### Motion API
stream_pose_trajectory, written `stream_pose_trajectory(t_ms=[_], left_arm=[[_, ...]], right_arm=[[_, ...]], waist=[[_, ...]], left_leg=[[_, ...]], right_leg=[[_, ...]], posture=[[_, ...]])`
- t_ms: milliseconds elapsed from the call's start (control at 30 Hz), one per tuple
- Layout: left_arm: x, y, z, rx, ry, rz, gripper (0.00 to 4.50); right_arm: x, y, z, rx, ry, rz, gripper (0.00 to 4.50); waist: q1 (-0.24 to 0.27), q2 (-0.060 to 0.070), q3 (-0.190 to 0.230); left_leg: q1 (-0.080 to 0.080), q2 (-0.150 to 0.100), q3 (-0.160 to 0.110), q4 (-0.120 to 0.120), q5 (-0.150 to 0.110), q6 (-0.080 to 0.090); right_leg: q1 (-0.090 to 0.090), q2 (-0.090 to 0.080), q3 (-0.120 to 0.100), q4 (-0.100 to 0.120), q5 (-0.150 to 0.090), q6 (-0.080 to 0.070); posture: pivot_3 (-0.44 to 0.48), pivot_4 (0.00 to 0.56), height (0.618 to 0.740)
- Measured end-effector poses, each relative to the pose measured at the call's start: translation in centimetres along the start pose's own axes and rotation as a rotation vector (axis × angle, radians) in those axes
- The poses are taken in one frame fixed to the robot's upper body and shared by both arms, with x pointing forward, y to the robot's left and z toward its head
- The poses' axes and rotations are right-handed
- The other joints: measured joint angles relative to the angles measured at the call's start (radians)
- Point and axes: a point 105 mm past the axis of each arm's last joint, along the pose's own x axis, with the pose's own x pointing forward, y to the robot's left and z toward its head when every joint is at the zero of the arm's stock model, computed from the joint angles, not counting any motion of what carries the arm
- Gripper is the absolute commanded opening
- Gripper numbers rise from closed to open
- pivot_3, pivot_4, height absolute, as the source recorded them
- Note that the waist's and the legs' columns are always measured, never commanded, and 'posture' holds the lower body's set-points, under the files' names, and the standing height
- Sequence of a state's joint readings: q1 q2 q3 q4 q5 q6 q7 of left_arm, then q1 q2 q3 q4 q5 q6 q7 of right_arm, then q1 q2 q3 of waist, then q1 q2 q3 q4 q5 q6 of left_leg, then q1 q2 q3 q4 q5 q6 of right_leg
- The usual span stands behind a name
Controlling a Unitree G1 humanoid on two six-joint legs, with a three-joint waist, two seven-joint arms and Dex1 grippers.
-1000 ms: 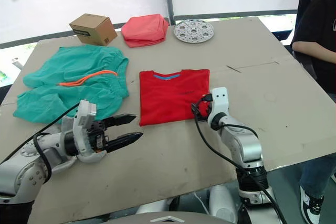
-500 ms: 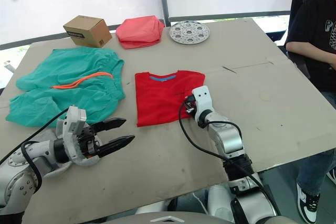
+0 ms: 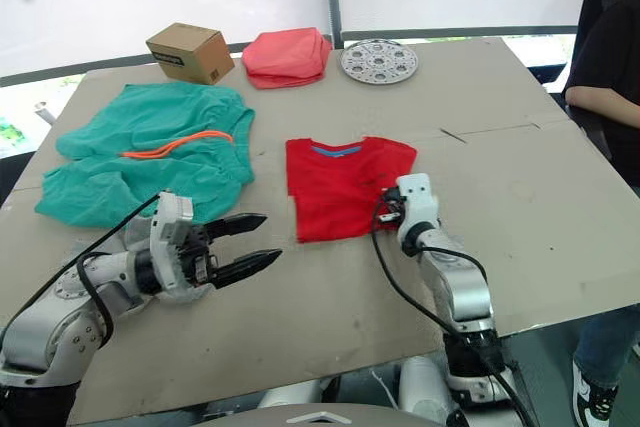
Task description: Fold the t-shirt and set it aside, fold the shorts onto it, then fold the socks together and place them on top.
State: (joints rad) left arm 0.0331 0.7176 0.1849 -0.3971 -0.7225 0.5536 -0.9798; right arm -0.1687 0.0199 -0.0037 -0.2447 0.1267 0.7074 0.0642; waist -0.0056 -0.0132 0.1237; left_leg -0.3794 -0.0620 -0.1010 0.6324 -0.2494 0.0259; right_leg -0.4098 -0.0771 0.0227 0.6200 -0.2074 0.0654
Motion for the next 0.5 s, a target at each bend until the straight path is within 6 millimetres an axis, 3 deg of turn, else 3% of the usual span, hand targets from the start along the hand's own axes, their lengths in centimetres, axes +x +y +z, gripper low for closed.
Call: stream_pose_trajectory(t_ms=[167,333,500], left_arm=[[1.8,0.0,1.3,0.016,-0.024,-0.077,4.50],[3.6,-0.1,0.9,-0.010,-0.017,-0.163,4.50],[4.8,-0.3,1.7,0.015,-0.024,-0.250,4.50]], right_arm=[[-3.4,-5.1,-0.2,0.102,-0.020,-0.273,0.02],[-6.8,-9.2,-0.8,0.133,-0.036,-0.476,0.02],[-8.5,-12.2,-0.5,0.033,0.003,-0.485,0.02]], waist=[[-0.006,0.001,0.001],[-0.011,0.003,0.002],[-0.010,0.005,0.005]], left_leg=[[0.000,0.000,0.000,0.000,0.000,0.000],[0.000,0.001,0.001,-0.001,0.000,0.000],[0.000,0.001,0.002,0.000,0.000,0.000]], right_leg=[[0.000,0.000,0.000,0.000,0.001,0.001],[0.000,0.001,0.000,-0.001,0.000,0.001],[0.002,0.002,0.001,-0.005,-0.002,0.003]], posture=[[0.000,0.150,0.740],[0.000,0.150,0.740],[0.000,0.150,0.740]])
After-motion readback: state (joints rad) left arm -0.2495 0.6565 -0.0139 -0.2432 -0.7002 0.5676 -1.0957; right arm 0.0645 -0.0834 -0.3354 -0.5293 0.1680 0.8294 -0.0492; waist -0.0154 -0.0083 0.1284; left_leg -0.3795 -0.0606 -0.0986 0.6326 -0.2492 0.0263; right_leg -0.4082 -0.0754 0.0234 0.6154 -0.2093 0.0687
